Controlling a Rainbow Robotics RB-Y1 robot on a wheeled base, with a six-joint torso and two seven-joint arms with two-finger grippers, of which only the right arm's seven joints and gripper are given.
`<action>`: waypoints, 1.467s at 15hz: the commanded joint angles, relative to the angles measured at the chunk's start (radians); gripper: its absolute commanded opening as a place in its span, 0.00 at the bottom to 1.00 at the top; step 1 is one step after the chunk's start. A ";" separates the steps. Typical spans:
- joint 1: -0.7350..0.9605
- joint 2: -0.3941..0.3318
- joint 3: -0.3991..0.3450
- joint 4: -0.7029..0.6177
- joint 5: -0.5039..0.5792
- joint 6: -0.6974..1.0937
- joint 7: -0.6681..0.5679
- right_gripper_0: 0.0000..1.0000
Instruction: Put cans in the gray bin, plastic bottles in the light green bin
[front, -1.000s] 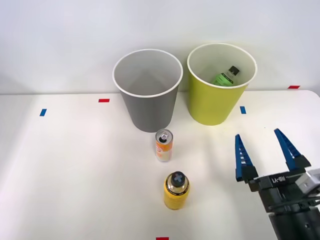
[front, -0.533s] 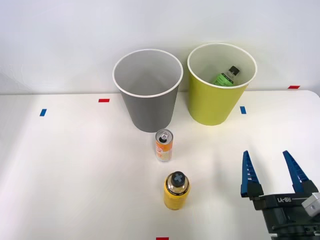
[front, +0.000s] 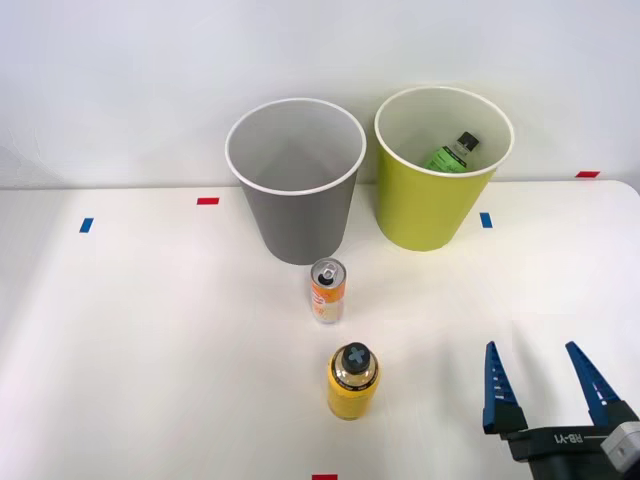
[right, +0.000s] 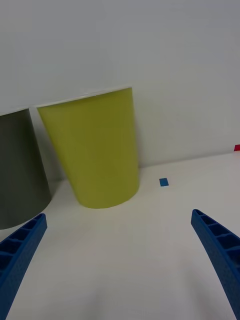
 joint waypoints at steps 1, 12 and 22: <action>-0.028 0.078 -0.035 0.075 0.109 -0.010 -0.001 1.00; 0.000 0.200 -0.142 0.261 0.364 -0.260 -0.246 1.00; 0.123 0.187 -0.040 0.262 0.264 -0.346 0.016 1.00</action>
